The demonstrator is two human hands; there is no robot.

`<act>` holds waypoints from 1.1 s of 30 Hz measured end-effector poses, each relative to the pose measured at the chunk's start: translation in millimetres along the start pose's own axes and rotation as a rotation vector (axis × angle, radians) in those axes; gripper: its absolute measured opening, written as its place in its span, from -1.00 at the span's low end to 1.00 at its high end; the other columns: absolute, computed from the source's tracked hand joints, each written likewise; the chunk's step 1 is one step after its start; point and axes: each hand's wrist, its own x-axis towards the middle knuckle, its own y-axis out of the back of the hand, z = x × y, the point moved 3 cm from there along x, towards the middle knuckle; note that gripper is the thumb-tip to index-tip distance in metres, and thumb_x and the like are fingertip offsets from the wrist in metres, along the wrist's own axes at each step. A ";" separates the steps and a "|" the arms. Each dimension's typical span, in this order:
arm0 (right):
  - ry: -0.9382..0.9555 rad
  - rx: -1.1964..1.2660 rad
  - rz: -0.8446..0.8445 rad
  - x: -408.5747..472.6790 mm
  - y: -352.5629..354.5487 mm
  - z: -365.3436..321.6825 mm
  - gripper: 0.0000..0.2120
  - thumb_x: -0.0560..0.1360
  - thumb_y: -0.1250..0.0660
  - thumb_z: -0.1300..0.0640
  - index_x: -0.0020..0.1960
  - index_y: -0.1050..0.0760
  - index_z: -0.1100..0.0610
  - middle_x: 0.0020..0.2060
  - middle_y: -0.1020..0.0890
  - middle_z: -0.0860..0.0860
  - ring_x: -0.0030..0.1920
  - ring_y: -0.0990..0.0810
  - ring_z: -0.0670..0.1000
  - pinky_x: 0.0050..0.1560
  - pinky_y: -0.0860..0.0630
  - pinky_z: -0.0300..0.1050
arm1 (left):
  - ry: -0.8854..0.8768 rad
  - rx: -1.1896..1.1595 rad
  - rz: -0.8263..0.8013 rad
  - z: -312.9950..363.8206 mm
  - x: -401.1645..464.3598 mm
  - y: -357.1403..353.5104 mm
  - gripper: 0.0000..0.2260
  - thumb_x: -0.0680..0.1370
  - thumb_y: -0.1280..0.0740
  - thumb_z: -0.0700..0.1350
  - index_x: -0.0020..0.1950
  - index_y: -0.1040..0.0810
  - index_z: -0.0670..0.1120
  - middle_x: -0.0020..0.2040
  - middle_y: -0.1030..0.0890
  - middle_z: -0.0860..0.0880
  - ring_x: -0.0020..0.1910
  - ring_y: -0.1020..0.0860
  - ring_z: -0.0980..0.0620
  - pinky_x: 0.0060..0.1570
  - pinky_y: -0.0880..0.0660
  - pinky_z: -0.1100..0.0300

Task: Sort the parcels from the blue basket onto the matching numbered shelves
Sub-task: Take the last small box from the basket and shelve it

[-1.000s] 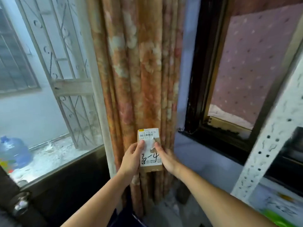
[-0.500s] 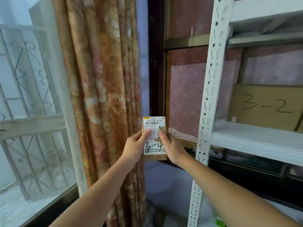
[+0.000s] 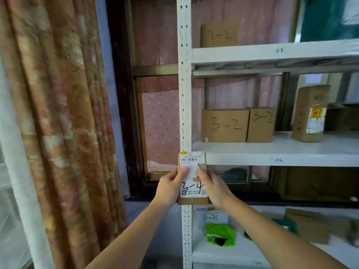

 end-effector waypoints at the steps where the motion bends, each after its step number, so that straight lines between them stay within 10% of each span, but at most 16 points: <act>1: -0.013 -0.011 0.015 -9.8 12.2 3.7 -0.38 0.55 -0.02 -0.44 0.30 -0.51 -0.03 0.10 -0.65 -0.07 0.02 -0.58 -0.22 -0.04 -0.46 -0.34 | 0.002 -0.023 -0.034 0.7 -4.0 -13.5 -0.73 0.62 -0.35 0.09 0.12 -0.69 -0.07 -0.08 -0.76 -0.01 -0.08 -0.73 0.03 -0.08 -0.65 0.17; 17: -0.174 -0.049 0.242 -107.5 203.0 67.2 -0.36 0.51 -0.03 -0.48 0.30 -0.46 -0.06 -0.01 -0.70 -0.03 -0.01 -0.69 -0.07 0.09 -0.64 -0.02 | -0.061 -0.054 -0.327 41.0 -41.9 -220.6 -0.71 0.63 -0.32 0.09 0.21 -0.66 -0.06 -0.09 -0.76 -0.02 -0.11 -0.73 0.07 -0.20 -0.59 0.31; 28: -0.254 -0.080 0.395 -199.0 355.7 128.5 -0.51 0.61 -0.08 -0.31 0.24 -0.48 0.04 -0.03 -0.69 -0.11 -0.04 -0.66 -0.18 -0.17 -0.52 -0.38 | -0.035 -0.160 -0.553 47.8 -78.6 -405.9 -0.70 0.59 -0.36 0.11 0.24 -0.61 -0.02 -0.05 -0.76 -0.04 -0.05 -0.74 -0.01 0.00 -0.67 0.06; 33: -0.302 -0.032 0.488 -237.6 405.1 170.6 -0.40 0.46 -0.12 -0.45 0.20 -0.48 0.00 -0.03 -0.73 -0.04 -0.07 -0.73 -0.06 -0.03 -0.69 -0.01 | -0.049 -0.131 -0.657 39.2 -95.8 -479.6 -0.65 0.58 -0.35 0.16 0.27 -0.59 0.00 -0.08 -0.76 -0.01 -0.08 -0.74 0.00 -0.05 -0.67 0.08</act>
